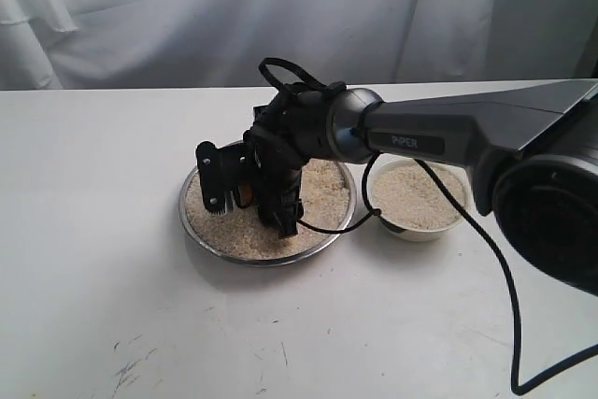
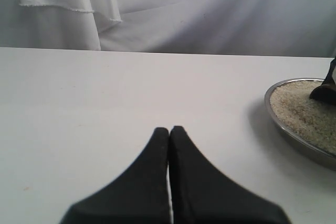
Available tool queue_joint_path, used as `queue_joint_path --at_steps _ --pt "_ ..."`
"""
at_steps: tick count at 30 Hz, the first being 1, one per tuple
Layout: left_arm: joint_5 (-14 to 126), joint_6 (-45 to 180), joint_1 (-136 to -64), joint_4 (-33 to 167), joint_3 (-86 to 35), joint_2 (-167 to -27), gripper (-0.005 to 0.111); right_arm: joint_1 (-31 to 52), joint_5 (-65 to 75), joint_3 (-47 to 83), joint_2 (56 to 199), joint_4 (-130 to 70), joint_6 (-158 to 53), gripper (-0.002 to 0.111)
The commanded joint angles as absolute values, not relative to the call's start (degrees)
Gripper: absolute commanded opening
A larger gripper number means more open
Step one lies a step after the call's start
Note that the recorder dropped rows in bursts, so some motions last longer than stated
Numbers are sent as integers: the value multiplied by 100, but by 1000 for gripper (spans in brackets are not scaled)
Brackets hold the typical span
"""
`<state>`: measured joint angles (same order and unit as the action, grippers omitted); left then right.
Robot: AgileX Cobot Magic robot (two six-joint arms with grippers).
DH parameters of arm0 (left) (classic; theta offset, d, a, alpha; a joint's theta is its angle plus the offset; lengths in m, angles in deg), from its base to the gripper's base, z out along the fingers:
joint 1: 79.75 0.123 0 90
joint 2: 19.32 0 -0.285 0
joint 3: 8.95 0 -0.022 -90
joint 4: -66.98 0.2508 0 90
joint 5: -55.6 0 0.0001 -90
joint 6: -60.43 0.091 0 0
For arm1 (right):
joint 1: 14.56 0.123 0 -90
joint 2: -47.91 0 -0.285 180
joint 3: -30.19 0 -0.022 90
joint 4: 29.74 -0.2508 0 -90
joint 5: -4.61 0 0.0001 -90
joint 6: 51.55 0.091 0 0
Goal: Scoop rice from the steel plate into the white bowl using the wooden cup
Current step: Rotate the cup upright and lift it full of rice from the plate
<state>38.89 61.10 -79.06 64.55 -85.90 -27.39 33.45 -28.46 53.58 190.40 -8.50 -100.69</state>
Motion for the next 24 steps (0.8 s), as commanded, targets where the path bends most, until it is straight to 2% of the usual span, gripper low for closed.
queue_joint_path --at_steps 1,9,24 --pt "3925 6092 -7915 6450 -8616 -2710 0 3234 -2658 5357 19050 -1365 -10257 0" --pt "3925 6092 -7915 6450 -8616 -2710 0 2951 -2591 5357 19050 -2867 -11297 0" --pt "3925 6092 -7915 6450 -8616 -2710 0 2827 -2563 5357 19050 -4407 -12132 0"
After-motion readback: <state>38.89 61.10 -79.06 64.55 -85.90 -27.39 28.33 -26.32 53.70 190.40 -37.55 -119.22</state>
